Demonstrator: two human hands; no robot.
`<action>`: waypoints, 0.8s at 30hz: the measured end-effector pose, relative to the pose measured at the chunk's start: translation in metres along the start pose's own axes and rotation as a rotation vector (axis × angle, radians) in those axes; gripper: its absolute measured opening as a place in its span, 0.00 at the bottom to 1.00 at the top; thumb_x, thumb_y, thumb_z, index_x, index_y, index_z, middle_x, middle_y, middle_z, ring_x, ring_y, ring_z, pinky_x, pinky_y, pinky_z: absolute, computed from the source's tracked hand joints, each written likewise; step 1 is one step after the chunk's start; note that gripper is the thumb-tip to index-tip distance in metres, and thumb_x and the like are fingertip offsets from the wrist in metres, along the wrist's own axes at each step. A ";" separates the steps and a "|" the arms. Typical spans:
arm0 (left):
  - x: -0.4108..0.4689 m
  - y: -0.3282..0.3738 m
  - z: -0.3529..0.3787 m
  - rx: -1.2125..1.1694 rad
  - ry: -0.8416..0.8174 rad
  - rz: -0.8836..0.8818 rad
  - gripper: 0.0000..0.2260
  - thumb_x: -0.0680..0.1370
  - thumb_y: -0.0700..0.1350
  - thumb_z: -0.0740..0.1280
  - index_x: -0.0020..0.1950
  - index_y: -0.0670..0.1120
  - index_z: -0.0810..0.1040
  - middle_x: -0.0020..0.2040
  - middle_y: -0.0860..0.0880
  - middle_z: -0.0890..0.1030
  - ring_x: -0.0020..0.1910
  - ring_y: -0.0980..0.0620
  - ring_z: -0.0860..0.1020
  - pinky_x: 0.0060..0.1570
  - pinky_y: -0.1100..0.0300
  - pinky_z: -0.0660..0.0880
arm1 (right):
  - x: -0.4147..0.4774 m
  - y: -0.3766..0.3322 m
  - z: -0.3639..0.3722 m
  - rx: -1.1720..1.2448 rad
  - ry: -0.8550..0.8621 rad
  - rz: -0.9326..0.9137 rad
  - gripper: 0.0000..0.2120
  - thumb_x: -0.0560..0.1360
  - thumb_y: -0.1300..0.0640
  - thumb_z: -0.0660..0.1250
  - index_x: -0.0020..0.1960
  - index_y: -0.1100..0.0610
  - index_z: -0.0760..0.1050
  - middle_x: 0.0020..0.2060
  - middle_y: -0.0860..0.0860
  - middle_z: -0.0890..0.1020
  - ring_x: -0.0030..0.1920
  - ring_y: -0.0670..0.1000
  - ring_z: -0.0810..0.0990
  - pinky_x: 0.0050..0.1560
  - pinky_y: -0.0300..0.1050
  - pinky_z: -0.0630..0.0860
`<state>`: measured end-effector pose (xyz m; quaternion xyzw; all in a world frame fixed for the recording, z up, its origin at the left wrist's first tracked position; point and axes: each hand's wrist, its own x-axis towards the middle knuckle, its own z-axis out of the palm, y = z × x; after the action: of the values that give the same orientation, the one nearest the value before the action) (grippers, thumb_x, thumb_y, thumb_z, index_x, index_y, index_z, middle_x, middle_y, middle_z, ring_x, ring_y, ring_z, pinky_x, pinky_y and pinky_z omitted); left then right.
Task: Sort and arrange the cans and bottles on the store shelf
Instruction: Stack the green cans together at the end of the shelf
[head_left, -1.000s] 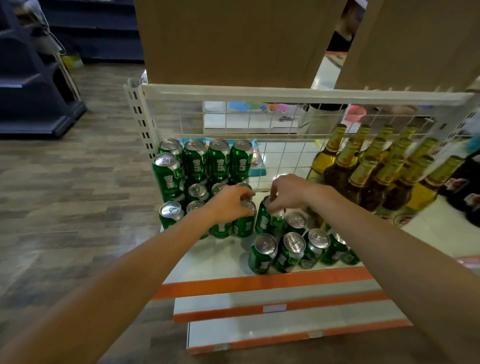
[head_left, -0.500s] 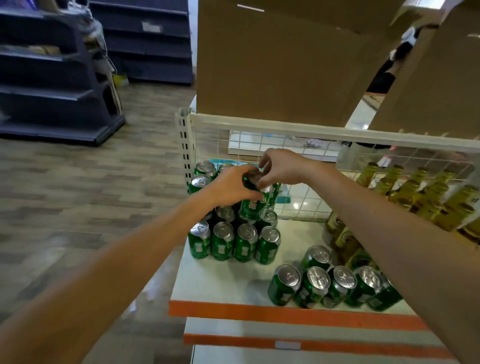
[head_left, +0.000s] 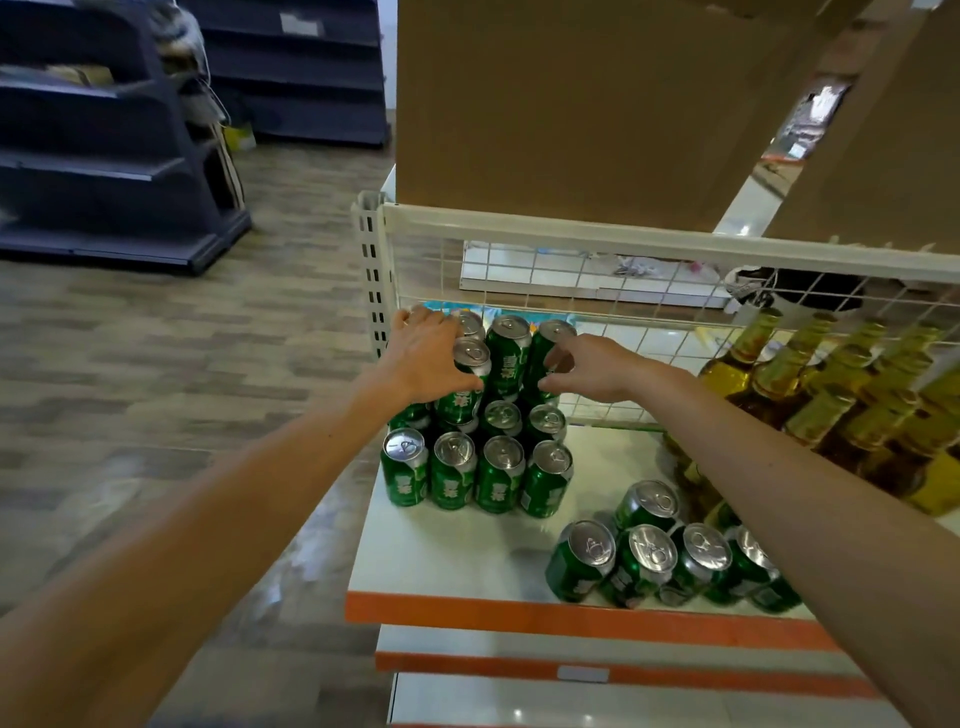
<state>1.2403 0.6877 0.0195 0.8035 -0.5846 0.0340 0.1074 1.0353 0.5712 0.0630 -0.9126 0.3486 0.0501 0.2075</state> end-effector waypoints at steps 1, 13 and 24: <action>0.000 0.000 0.002 0.015 -0.006 0.002 0.32 0.66 0.70 0.70 0.59 0.48 0.75 0.58 0.46 0.77 0.65 0.44 0.70 0.71 0.42 0.58 | 0.000 0.003 0.003 -0.008 -0.003 0.011 0.26 0.77 0.46 0.69 0.70 0.57 0.71 0.62 0.53 0.77 0.53 0.50 0.74 0.51 0.42 0.69; -0.002 -0.010 0.010 -0.110 0.016 -0.029 0.22 0.66 0.69 0.71 0.46 0.52 0.79 0.51 0.50 0.79 0.62 0.47 0.73 0.75 0.41 0.45 | -0.004 0.024 0.025 0.014 -0.055 0.060 0.27 0.76 0.43 0.69 0.69 0.57 0.73 0.63 0.54 0.78 0.58 0.54 0.77 0.52 0.43 0.71; -0.005 -0.007 0.004 -0.010 -0.054 -0.036 0.24 0.70 0.67 0.69 0.55 0.51 0.79 0.61 0.46 0.78 0.69 0.43 0.68 0.75 0.37 0.46 | -0.015 0.041 0.042 -0.032 -0.124 0.136 0.25 0.75 0.43 0.70 0.67 0.54 0.73 0.63 0.53 0.77 0.59 0.53 0.76 0.58 0.47 0.74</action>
<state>1.2453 0.6933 0.0134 0.8139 -0.5729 0.0074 0.0963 0.9994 0.5702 0.0139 -0.8851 0.3955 0.1260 0.2103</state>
